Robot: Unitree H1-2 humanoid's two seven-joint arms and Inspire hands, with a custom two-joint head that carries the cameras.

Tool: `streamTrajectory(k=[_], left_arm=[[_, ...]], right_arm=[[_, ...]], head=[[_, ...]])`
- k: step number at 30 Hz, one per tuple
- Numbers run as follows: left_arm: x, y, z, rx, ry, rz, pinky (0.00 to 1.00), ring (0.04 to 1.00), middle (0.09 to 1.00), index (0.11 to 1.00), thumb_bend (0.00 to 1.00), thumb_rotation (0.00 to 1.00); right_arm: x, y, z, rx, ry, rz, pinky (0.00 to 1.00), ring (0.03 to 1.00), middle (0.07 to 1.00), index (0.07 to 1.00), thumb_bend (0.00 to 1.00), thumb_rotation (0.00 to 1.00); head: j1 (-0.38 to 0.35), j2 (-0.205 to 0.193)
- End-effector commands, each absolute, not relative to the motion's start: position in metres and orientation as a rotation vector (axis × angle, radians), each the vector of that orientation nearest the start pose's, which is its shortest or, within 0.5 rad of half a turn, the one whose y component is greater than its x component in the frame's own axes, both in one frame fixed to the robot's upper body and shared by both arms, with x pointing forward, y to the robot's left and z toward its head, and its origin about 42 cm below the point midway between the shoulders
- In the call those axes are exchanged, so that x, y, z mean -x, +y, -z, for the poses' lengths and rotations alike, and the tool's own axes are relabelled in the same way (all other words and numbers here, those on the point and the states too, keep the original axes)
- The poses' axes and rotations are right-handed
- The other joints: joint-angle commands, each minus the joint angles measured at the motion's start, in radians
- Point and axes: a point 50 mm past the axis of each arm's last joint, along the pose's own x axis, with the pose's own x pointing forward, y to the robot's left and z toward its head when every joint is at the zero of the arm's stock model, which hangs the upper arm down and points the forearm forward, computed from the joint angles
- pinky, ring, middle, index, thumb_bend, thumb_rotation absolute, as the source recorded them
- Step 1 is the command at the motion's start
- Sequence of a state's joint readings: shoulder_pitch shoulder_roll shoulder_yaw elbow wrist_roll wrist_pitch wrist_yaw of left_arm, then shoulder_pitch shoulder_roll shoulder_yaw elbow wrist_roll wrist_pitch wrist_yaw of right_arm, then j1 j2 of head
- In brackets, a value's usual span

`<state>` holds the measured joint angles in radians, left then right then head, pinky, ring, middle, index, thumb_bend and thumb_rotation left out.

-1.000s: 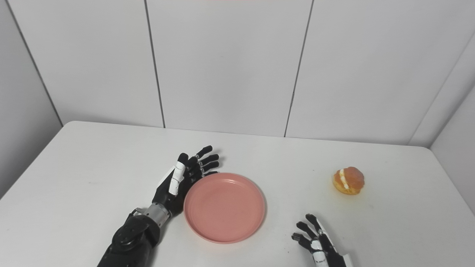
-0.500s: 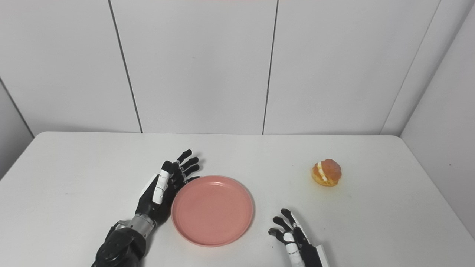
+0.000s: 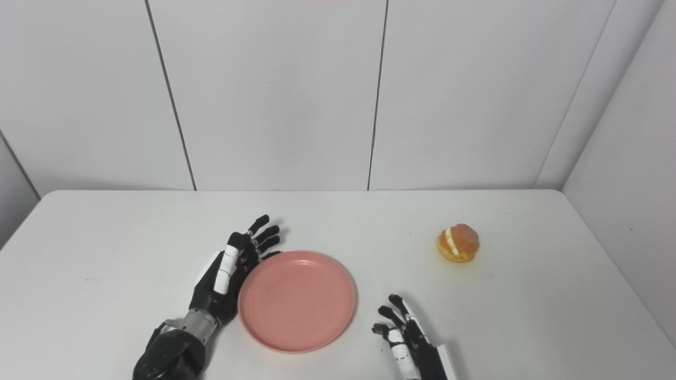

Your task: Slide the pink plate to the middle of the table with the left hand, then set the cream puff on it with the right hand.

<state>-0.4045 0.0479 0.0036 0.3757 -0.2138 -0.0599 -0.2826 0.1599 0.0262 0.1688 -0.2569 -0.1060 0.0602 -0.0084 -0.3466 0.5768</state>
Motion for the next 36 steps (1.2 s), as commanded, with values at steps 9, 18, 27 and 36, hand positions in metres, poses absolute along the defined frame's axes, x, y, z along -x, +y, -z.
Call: streamTrajectory(k=[9,18,27,36], left_arm=[[-0.402,0.194,-0.128,0.176,-0.113,0.332,0.91,0.958,0.91,0.941,0.82,0.91],[-0.407,0.2,-0.127,0.165,-0.105,0.332,0.88,0.944,0.908,0.921,0.8,0.91],[-0.411,0.207,-0.124,0.189,-0.089,0.311,0.89,0.959,0.911,0.938,0.8,0.91],[-0.409,0.2,-0.124,0.214,-0.074,0.317,0.9,0.963,0.921,0.941,0.8,0.92]], right_arm=[[-0.229,-0.158,-0.151,0.121,-0.194,-0.004,0.77,0.804,0.856,0.878,0.82,0.87],[-0.244,-0.169,-0.202,0.299,-0.352,0.085,0.77,0.819,0.86,0.885,0.89,0.61],[-0.268,-0.188,-0.243,0.503,-0.485,0.154,0.79,0.839,0.881,0.881,0.99,0.53],[-0.291,-0.223,-0.285,0.794,-0.56,0.27,0.76,0.867,0.901,0.885,0.99,0.6]], head=[[-0.023,0.012],[-0.045,-0.004],[-0.079,-0.021],[-0.066,-0.03]])
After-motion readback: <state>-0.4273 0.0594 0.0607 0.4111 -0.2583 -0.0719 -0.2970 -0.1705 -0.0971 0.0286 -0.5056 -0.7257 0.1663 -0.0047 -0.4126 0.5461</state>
